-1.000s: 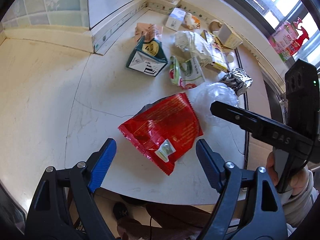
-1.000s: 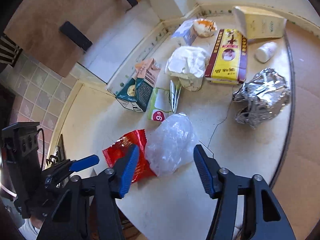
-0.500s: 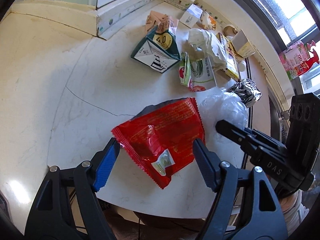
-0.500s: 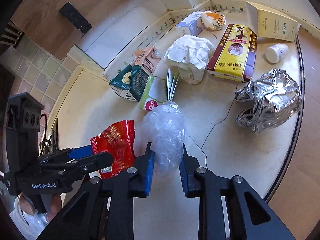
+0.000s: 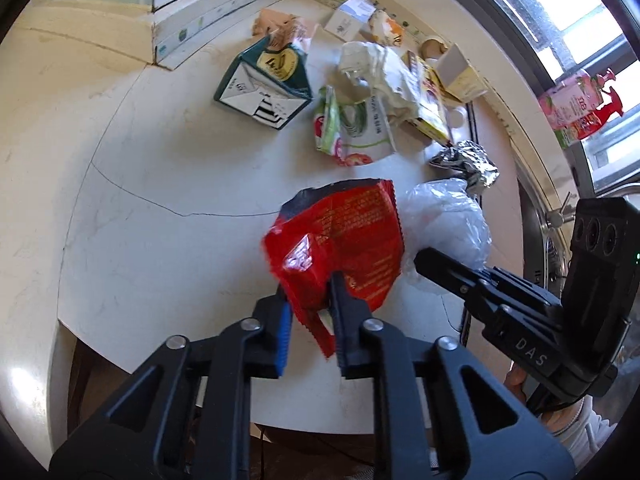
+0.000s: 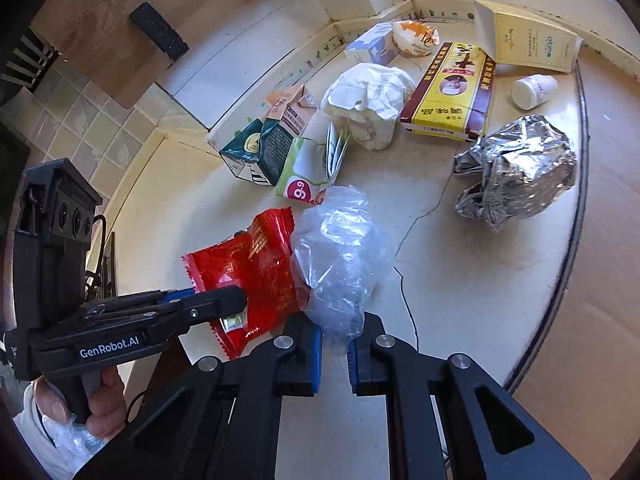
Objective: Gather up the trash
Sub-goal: 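Grasp the red chip bag with the left tool while the right tool grasps the clear plastic bag, then carry the red bag and clear bag down over the bin with both tools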
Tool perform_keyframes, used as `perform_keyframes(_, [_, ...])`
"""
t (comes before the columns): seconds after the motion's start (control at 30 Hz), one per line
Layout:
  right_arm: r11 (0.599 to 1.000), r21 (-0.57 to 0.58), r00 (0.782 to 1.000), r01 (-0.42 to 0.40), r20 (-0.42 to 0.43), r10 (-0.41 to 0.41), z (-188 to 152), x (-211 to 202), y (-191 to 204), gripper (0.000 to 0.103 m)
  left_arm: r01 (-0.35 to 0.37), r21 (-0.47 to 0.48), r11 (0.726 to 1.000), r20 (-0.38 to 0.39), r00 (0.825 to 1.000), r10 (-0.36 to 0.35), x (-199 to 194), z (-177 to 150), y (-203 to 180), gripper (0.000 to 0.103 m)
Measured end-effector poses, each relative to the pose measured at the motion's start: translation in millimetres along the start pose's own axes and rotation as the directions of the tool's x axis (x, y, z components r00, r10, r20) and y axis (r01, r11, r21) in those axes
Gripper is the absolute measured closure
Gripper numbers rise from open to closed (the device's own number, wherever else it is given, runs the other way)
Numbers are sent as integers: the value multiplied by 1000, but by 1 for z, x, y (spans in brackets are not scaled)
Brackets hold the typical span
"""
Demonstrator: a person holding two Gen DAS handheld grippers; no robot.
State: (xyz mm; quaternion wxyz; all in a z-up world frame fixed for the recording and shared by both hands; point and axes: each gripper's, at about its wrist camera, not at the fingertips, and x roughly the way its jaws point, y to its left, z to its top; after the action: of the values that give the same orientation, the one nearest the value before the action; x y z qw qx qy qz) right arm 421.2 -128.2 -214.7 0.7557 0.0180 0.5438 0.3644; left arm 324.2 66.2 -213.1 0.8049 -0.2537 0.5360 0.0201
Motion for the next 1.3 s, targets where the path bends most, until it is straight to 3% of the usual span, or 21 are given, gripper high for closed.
perform_keyframes(0.33, [997, 42, 992, 64, 104, -68, -19, -45, 16, 95, -8, 172, 985, 88, 996, -7, -48, -15, -27, 96])
perform_keyframes(0.57, [987, 104, 968, 123, 209, -142, -49, -89, 51, 95, -18, 287, 958, 115, 993, -16, -100, -38, -23, 96])
perform_keyframes(0.77, [973, 155, 948, 168, 246, -203, -90, -107, 94, 95, -40, 374, 927, 136, 991, -13, -138, -74, -10, 96])
perform_keyframes(1.03, [952, 207, 928, 224, 255, -273, -165, -111, 140, 95, -10, 456, 890, 92, 995, -37, -150, -127, 13, 96])
perform_keyframes(1.3, [926, 274, 945, 258, 127, -301, -242, -84, 154, 95, 27, 483, 875, -8, 1000, -27, -127, -179, 27, 96])
